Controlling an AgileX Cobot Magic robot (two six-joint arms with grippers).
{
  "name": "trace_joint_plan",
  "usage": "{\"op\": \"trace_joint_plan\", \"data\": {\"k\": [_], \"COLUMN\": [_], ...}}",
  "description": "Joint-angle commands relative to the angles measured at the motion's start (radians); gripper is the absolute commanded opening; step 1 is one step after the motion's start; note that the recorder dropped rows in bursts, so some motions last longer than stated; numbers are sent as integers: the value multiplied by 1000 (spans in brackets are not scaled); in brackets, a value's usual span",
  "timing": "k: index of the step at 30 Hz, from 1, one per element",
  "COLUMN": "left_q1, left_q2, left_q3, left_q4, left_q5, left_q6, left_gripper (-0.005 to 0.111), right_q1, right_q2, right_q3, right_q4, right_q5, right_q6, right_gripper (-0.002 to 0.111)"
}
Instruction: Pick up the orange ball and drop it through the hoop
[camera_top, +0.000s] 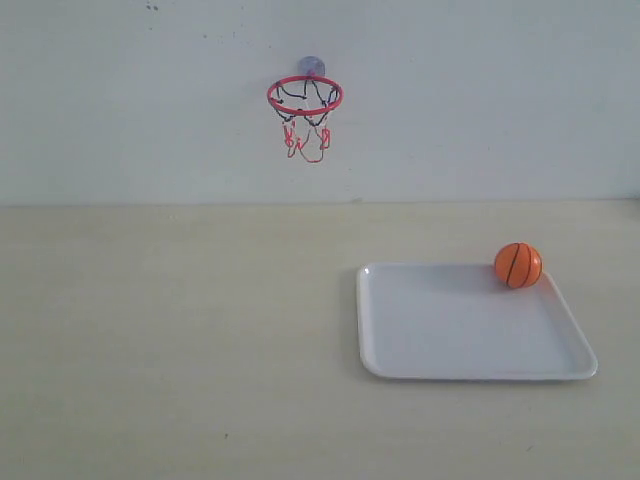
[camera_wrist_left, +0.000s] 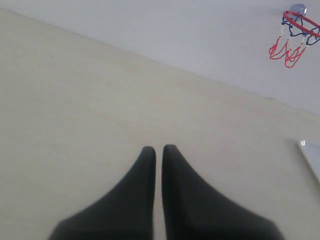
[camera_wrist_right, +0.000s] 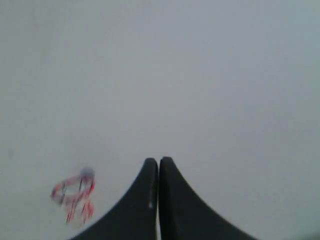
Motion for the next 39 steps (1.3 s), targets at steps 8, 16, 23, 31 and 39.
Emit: {"op": "trace_joint_plan", "data": {"k": [8, 16, 23, 31, 39], "left_q1": [-8, -8, -8, -8, -8], "left_q2": [-3, -3, -3, -3, -3], "left_q3": [-1, -1, -1, -1, -1], "left_q4": [2, 2, 2, 2, 2], "left_q5": [-8, -8, -8, -8, -8], "left_q6": [1, 1, 1, 1, 1], "left_gripper": [4, 4, 4, 4, 4], "right_q1": [0, 0, 0, 0, 0], "right_q2": [598, 665, 742, 1019, 1426], "right_q3": [-174, -186, -438, -787, -1094], "right_q4": [25, 3, -236, -404, -538], "right_q5": [513, 584, 873, 1037, 1148], "right_q6": [126, 117, 227, 380, 553], "right_gripper": [0, 0, 0, 8, 69]}}
